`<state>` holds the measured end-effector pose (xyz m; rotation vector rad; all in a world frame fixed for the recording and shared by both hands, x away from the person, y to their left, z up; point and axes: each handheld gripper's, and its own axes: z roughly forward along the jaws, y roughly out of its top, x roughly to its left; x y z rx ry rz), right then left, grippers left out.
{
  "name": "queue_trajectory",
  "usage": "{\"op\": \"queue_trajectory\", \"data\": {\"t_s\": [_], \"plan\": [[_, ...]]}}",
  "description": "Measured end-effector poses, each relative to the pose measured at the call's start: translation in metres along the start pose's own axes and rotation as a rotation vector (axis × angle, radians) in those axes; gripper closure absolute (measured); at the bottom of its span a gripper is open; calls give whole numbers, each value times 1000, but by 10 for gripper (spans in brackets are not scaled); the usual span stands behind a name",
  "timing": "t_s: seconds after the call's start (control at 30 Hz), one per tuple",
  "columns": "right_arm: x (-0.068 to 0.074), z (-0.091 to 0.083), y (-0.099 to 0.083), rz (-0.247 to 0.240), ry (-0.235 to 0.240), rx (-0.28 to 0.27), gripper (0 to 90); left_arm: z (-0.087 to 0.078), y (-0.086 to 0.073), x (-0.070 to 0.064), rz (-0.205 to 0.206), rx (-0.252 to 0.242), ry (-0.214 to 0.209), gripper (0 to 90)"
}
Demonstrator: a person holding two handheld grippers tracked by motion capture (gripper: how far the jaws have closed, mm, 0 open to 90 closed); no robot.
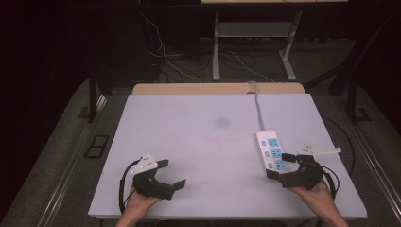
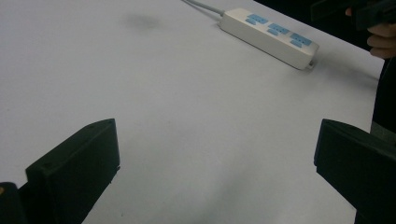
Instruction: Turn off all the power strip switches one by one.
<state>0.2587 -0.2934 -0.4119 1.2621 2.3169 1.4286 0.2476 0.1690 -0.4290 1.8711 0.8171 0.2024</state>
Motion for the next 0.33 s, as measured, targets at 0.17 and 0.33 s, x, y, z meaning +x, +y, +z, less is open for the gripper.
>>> {"op": "queue_trajectory", "data": {"t_s": [0.17,0.33], "plan": [[5,1,-9,-26,3,-6,5,0,0,0,-1,-1,0,0],[6,0,-15,-35,3,-13,5,0,0,1,-4,2,0,0]]}}
